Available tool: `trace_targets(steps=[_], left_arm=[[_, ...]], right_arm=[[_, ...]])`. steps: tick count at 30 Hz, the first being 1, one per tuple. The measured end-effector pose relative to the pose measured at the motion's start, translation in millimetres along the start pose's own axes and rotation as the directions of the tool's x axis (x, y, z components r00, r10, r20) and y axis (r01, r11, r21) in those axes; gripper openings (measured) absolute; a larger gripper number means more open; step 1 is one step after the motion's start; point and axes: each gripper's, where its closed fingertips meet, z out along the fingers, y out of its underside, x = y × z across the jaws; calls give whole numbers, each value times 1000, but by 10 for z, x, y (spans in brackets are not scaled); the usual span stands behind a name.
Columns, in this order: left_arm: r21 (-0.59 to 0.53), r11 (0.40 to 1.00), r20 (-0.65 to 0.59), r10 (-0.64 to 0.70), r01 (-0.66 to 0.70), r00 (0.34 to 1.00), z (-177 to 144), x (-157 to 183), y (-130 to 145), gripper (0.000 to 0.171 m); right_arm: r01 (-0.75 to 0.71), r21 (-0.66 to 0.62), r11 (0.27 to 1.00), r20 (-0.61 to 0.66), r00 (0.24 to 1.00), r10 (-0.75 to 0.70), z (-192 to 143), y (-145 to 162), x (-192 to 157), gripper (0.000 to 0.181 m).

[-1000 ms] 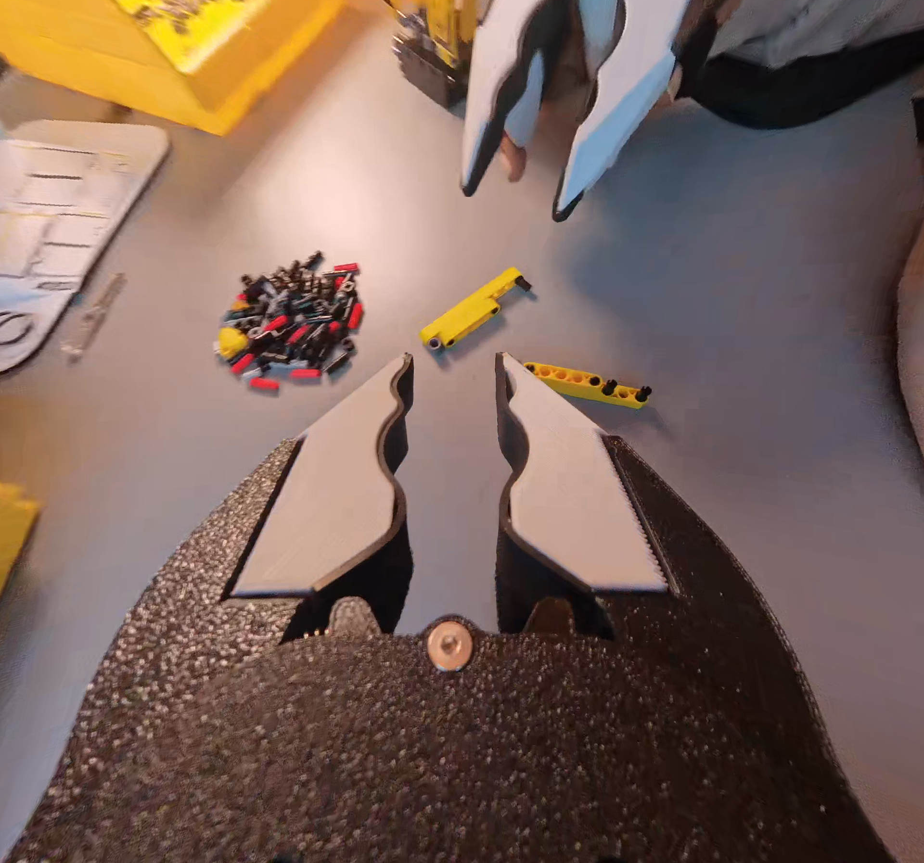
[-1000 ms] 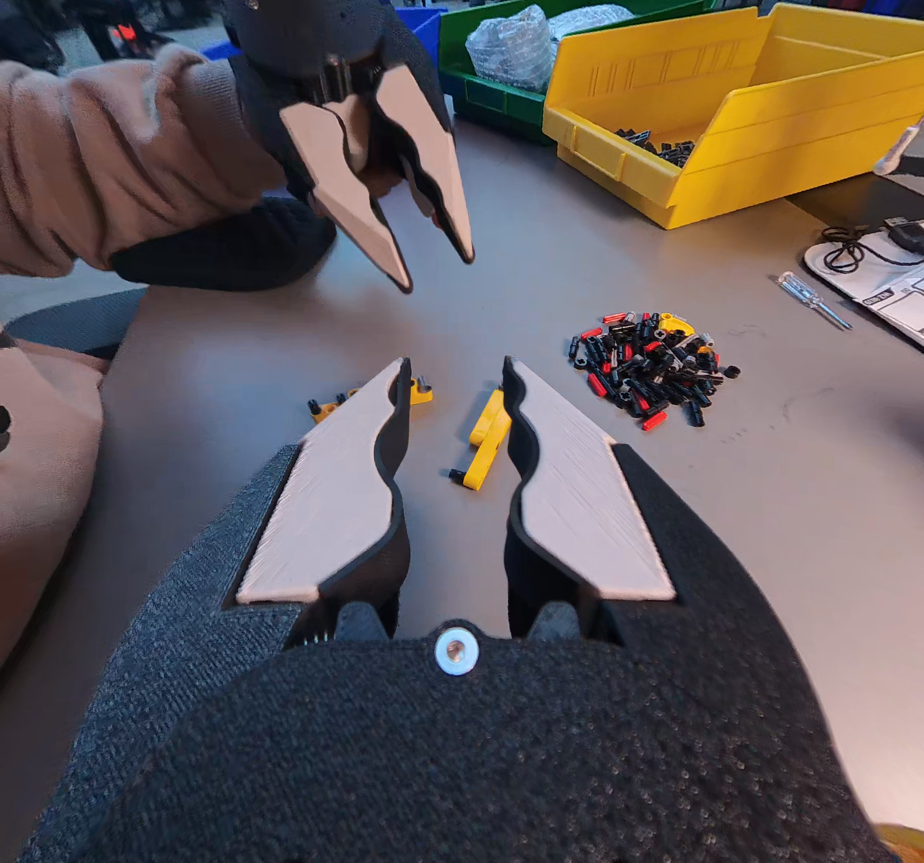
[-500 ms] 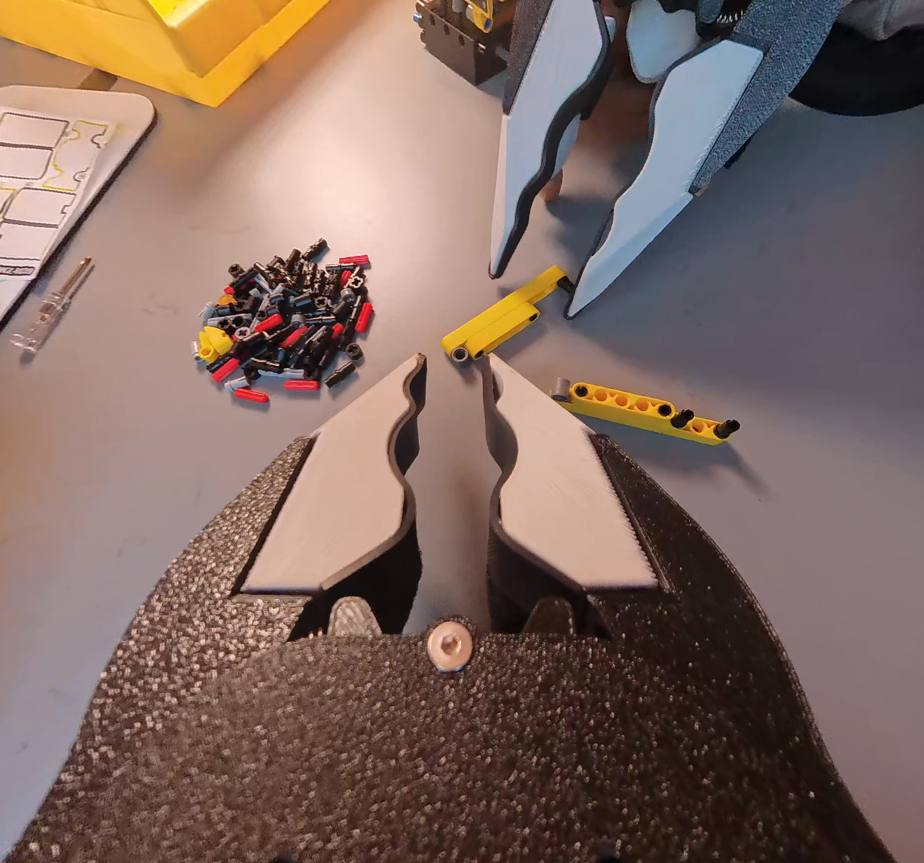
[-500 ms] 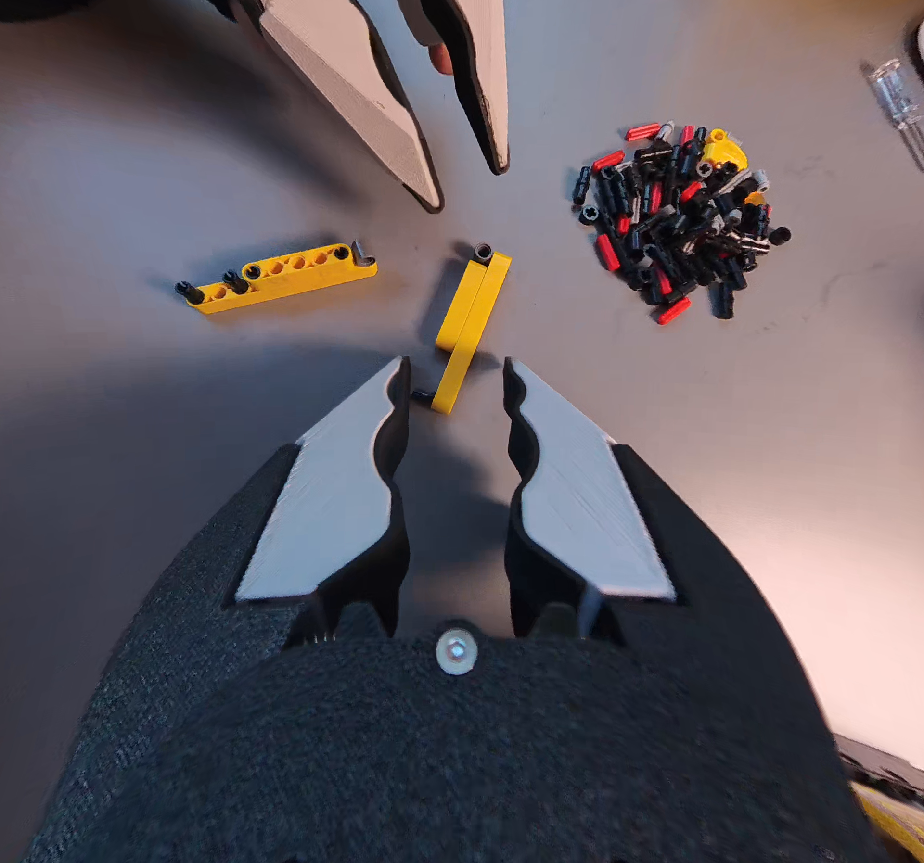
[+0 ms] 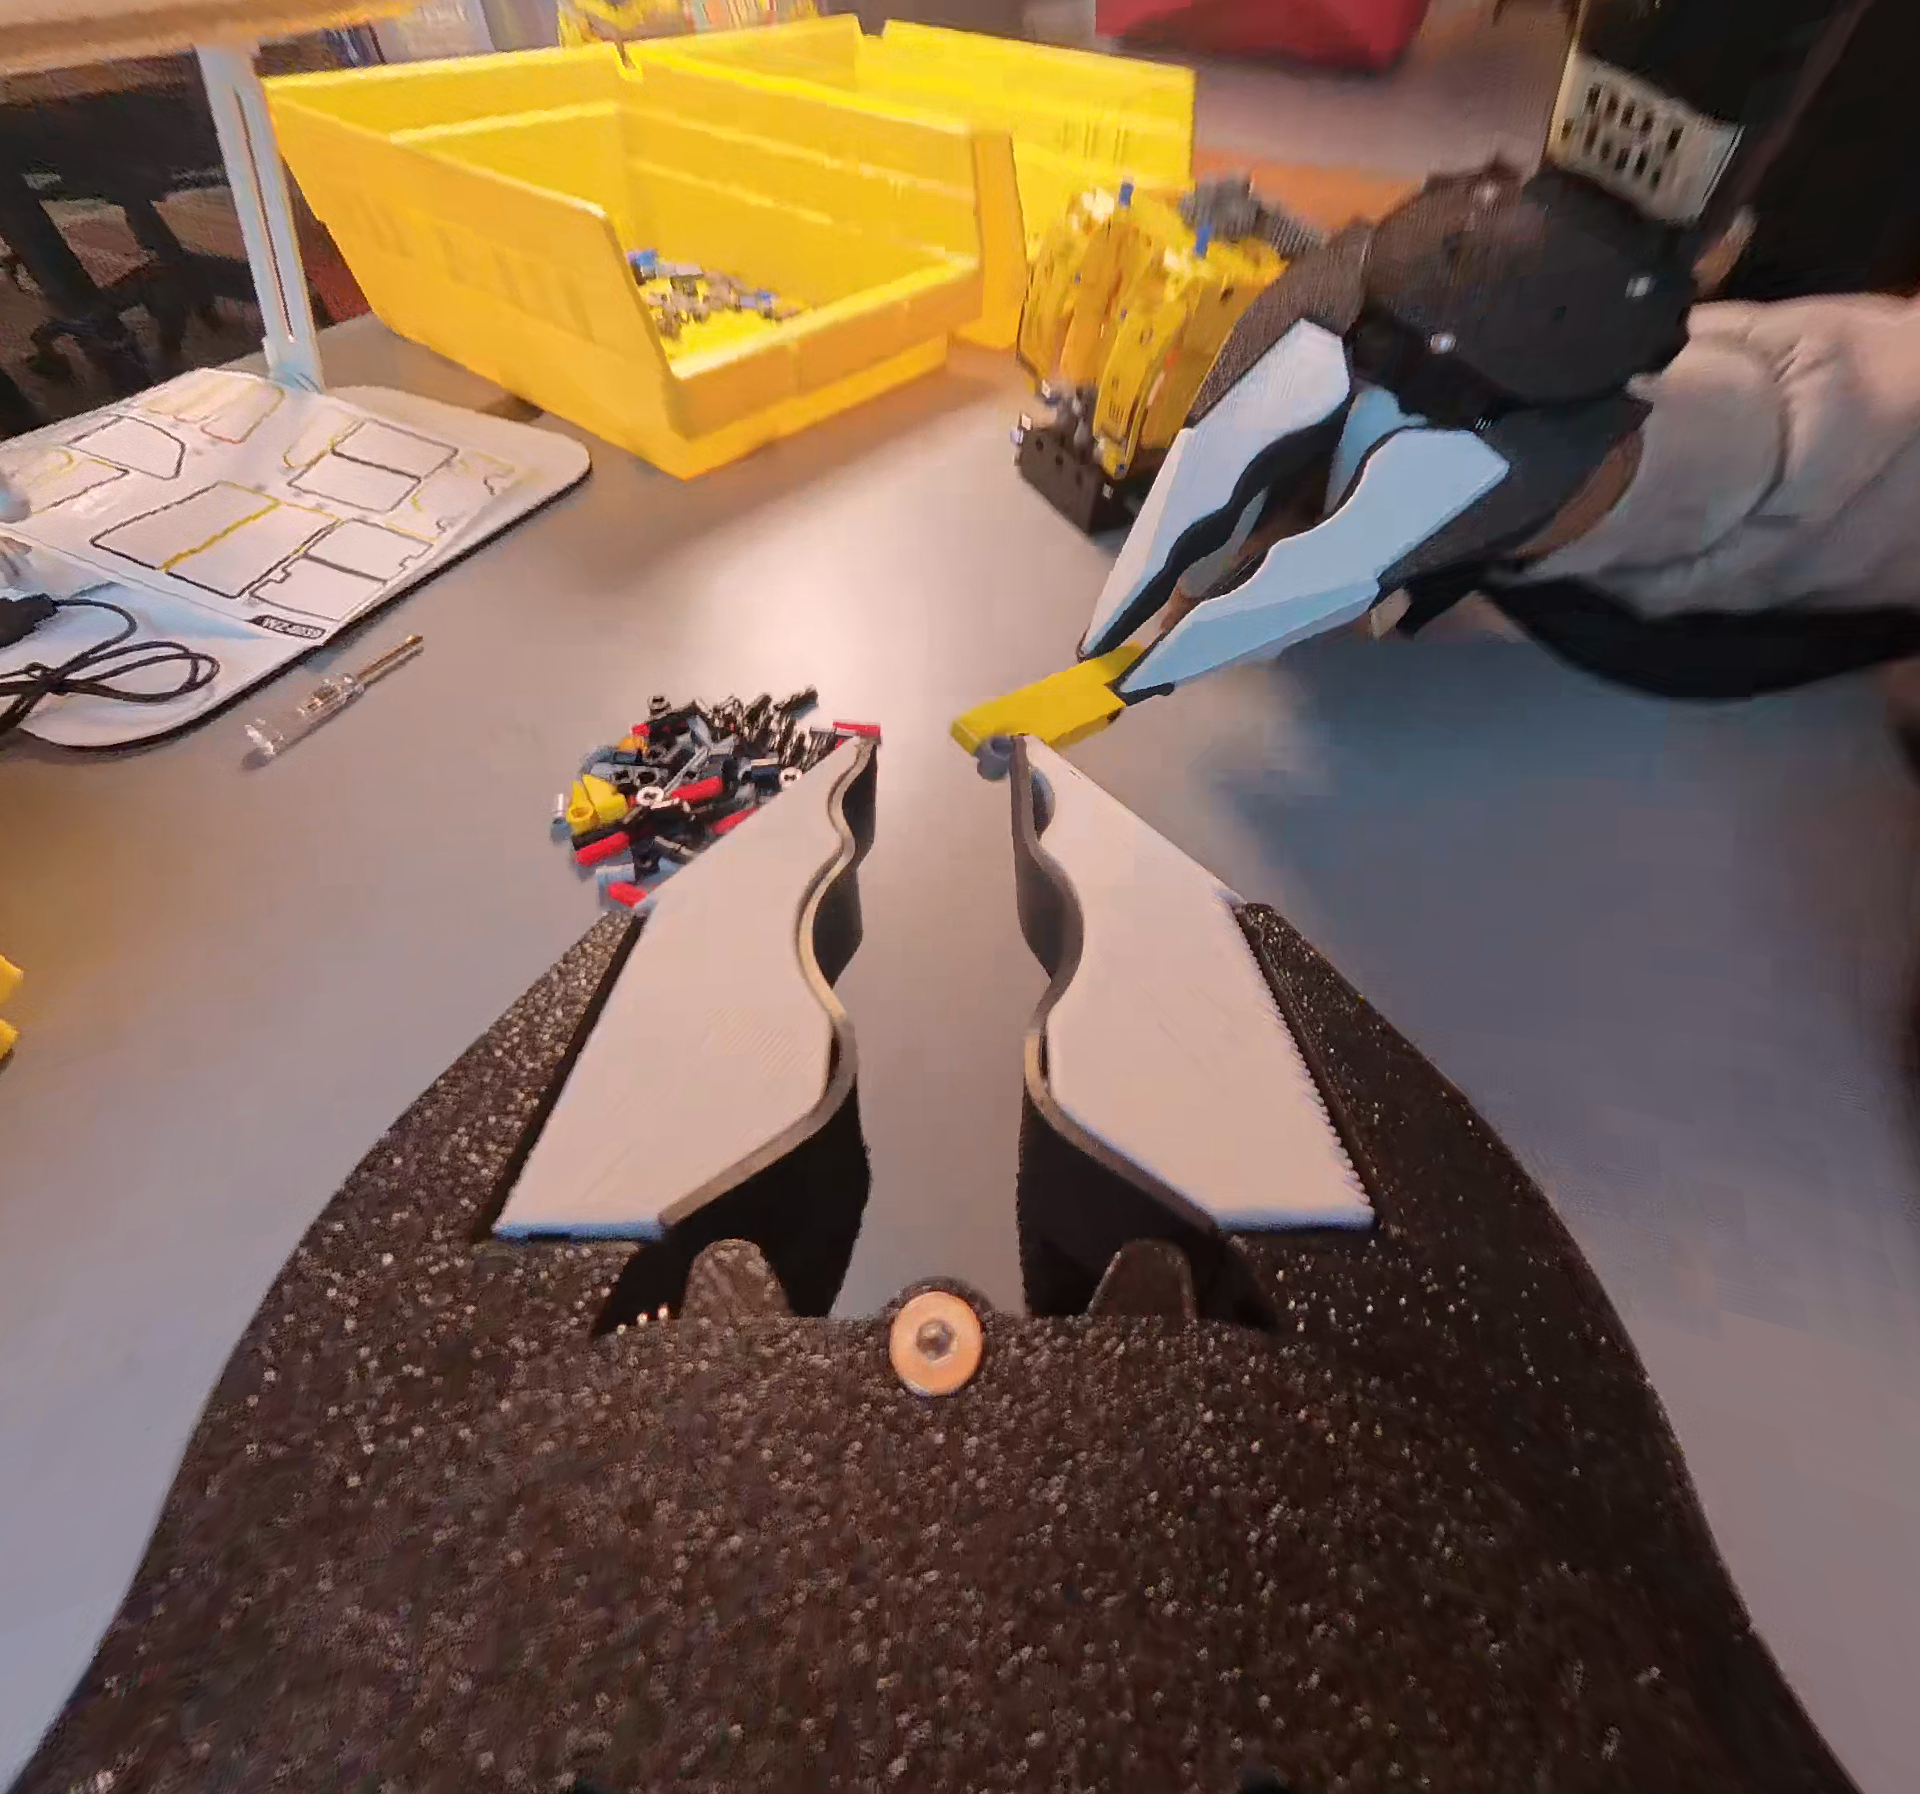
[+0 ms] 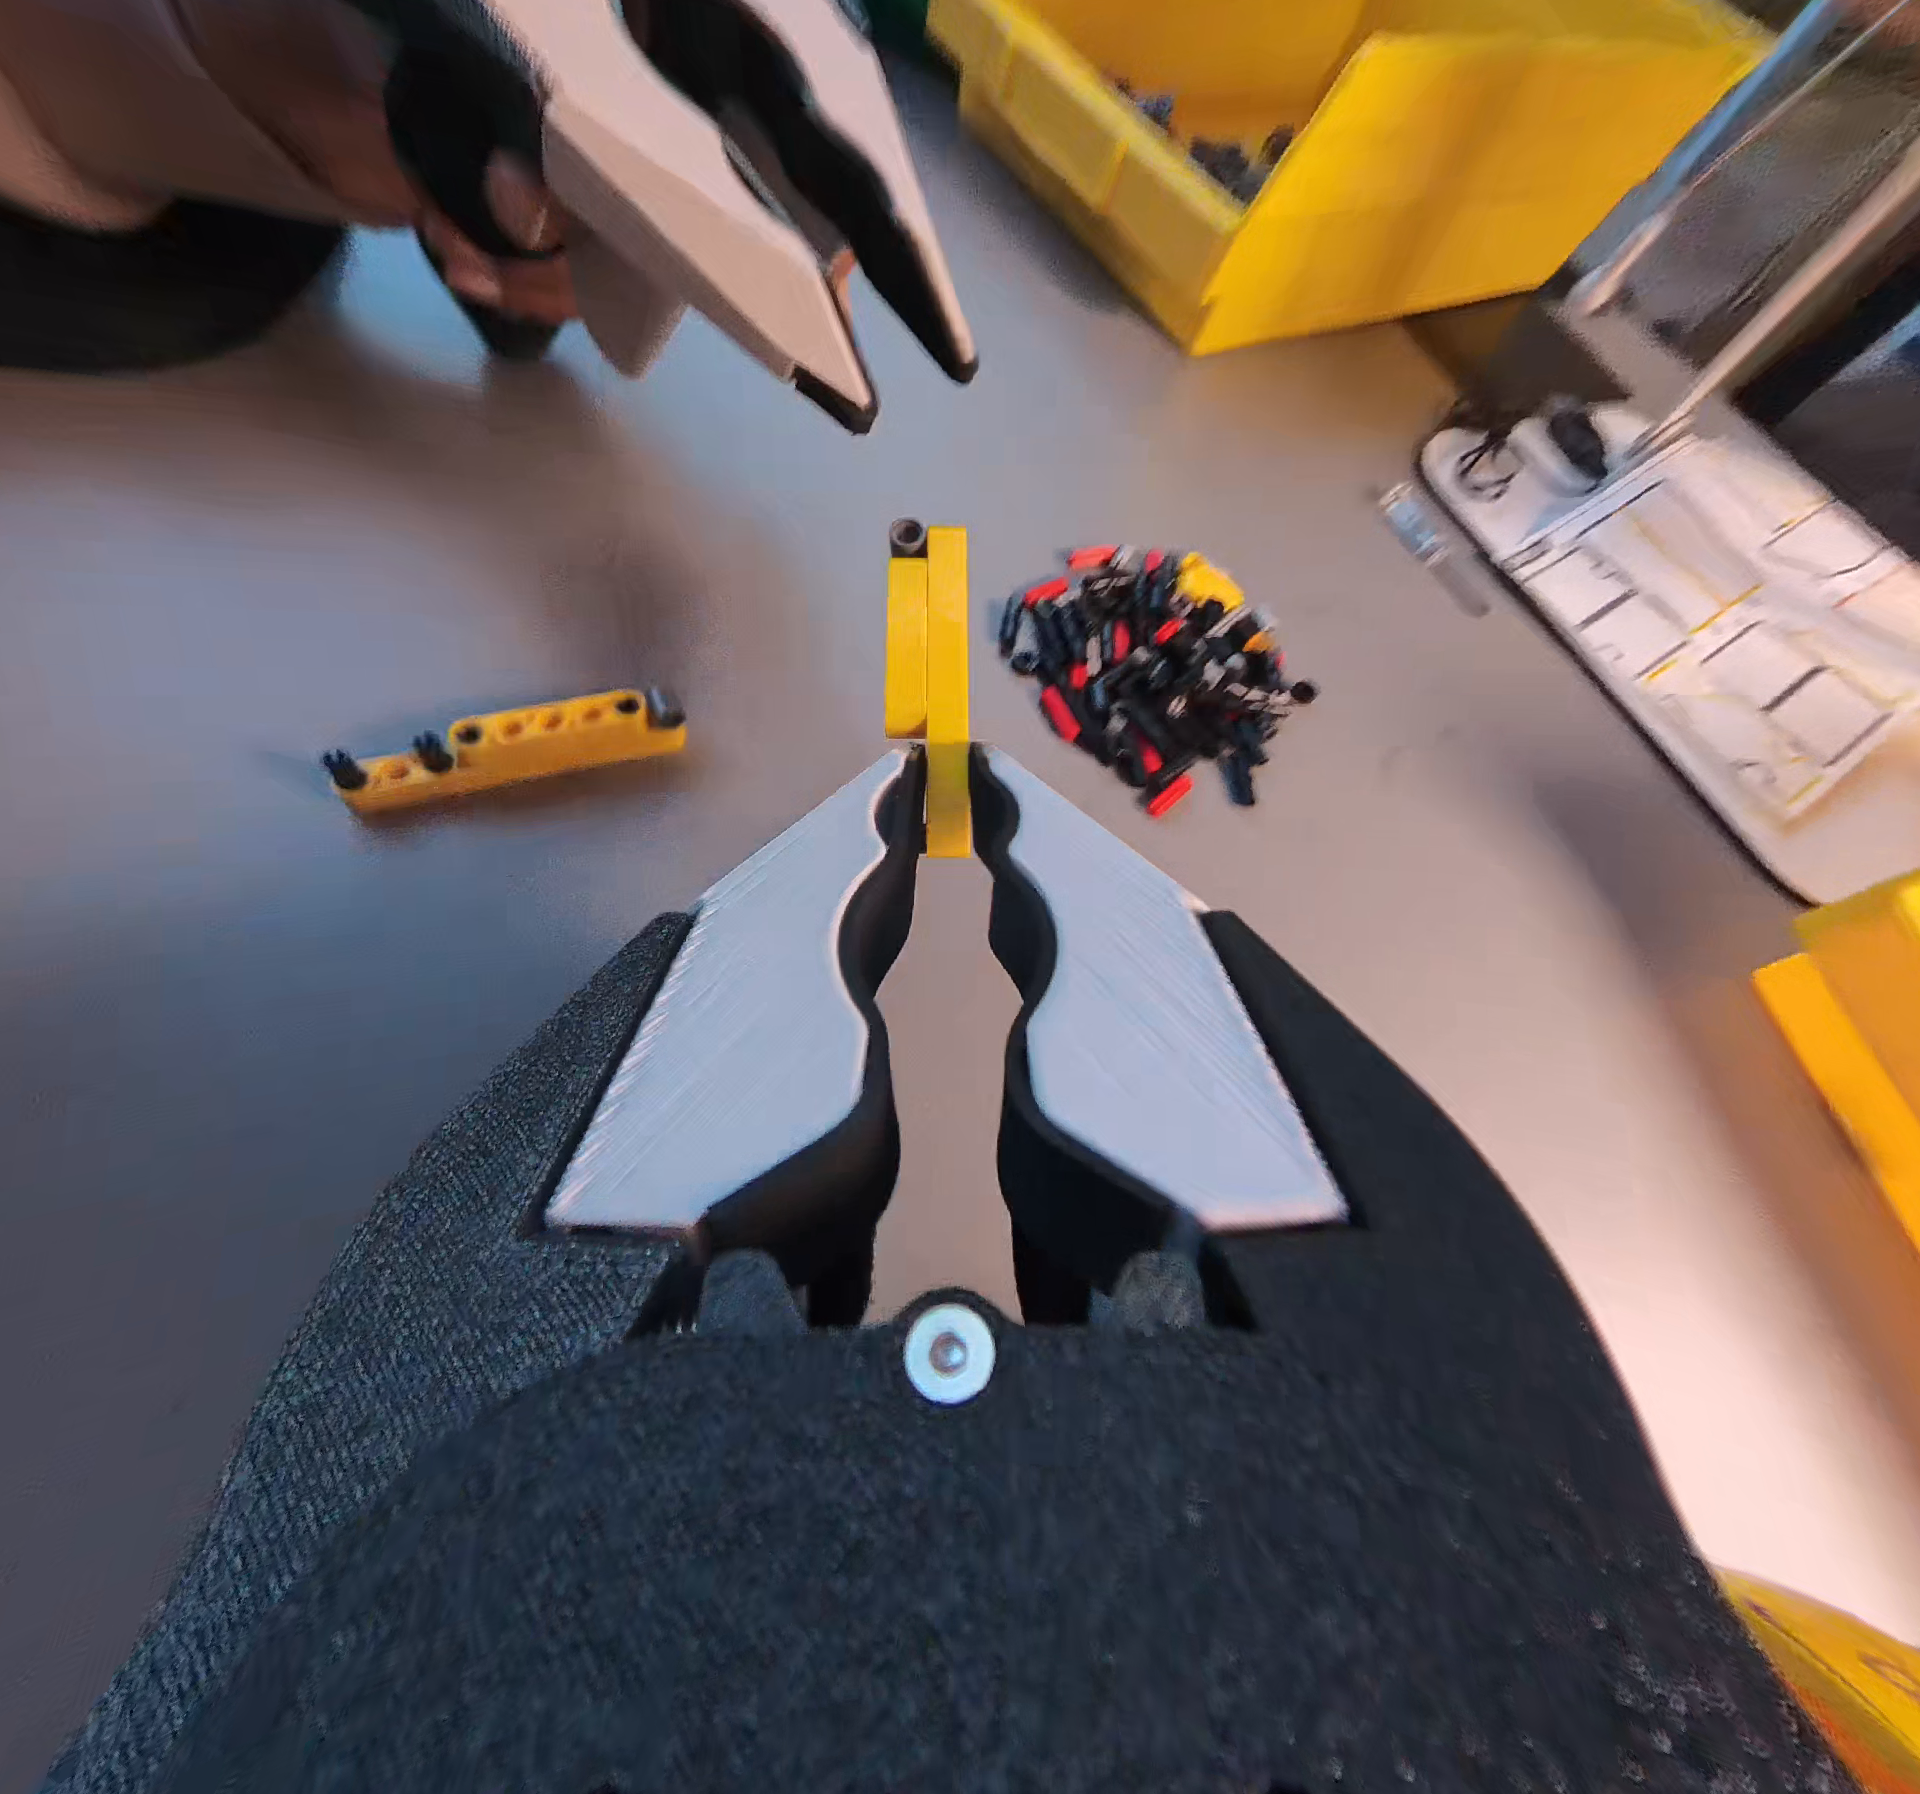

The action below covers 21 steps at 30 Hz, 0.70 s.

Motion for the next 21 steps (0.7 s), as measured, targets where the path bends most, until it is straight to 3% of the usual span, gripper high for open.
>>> trace_targets(steps=[4,7,10,13,21], left_arm=[[131,973,-89,-180,191,980,-5,41,-216,30],[186,936,-212,-258,298,943,41,204,-395,29],[191,923,-244,-285,334,927,140,335,-464,22],[236,908,-267,-283,347,921,128,417,-548,9],[270,888,-286,-295,372,912,55,418,-583,8]], right_arm=[[26,201,979,-117,993,-2,-215,-361,184,7],[94,246,965,-185,981,-48,-273,-470,199,7],[172,278,945,-241,965,-105,-305,-594,143,7],[258,276,926,-295,940,-174,-323,-670,79,7],[405,212,890,-374,874,-309,-319,-654,38,7]])
